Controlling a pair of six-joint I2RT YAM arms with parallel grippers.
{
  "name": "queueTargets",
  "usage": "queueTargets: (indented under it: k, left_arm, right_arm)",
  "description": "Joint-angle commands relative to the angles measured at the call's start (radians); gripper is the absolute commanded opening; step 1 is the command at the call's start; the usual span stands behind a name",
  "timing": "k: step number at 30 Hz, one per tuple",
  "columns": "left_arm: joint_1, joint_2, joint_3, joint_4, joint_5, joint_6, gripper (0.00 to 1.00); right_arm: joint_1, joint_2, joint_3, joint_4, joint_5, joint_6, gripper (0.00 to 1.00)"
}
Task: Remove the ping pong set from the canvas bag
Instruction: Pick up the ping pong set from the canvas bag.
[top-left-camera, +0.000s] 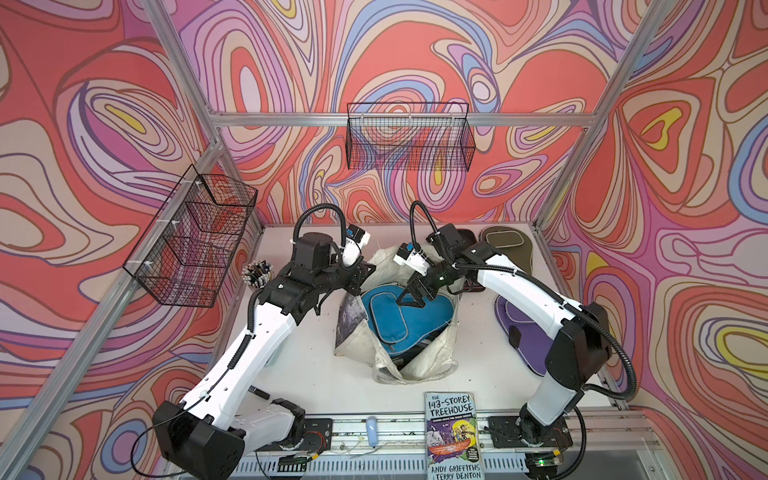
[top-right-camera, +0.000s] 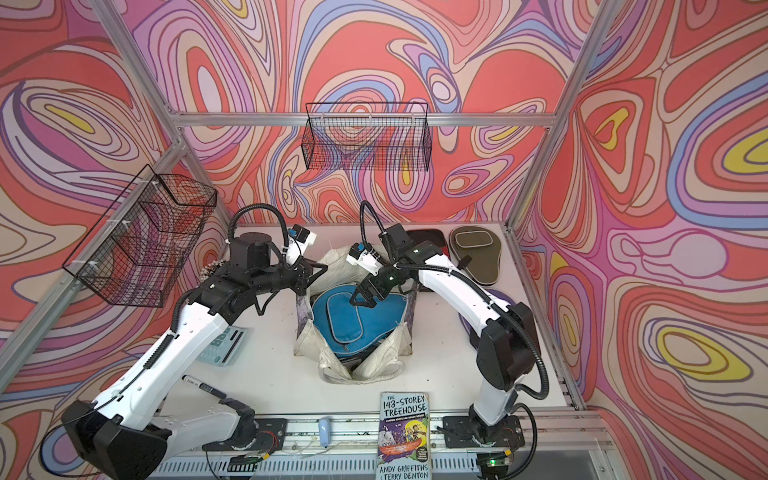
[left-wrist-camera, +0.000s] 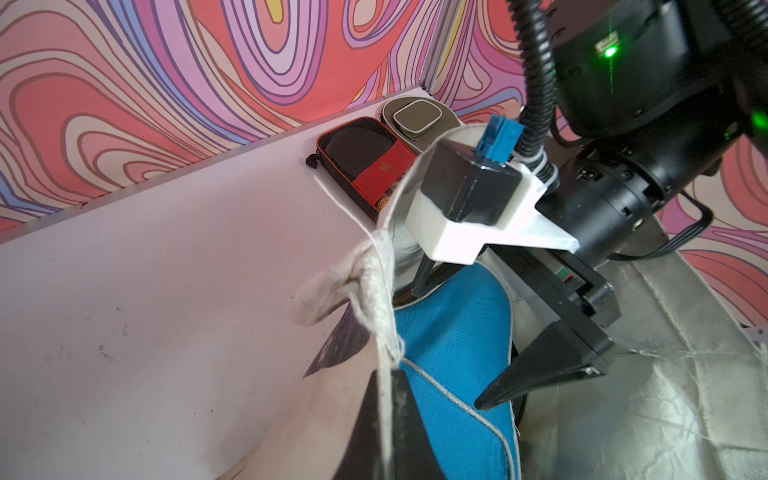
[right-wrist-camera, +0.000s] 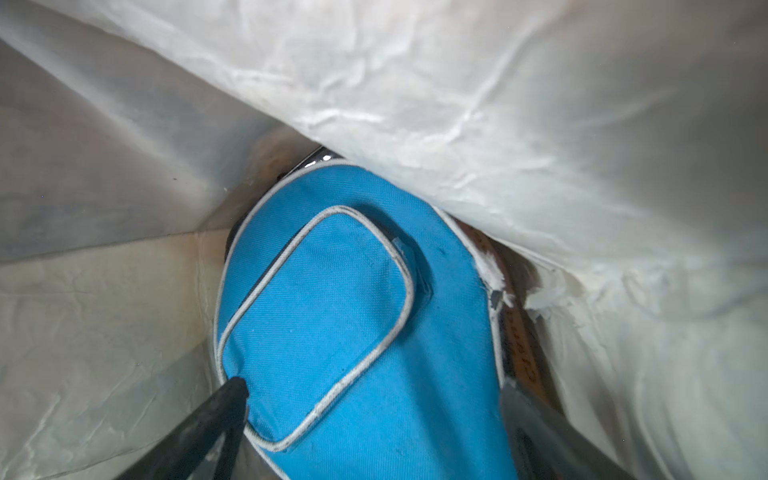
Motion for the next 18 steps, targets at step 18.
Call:
queueTargets:
  k: [18]
  left_arm:
    - [0.002,-0.002,0.068,0.234,0.078,-0.019,0.0]
  right_arm:
    - [0.002,0.171,0.016,0.059,0.085,-0.024,0.98]
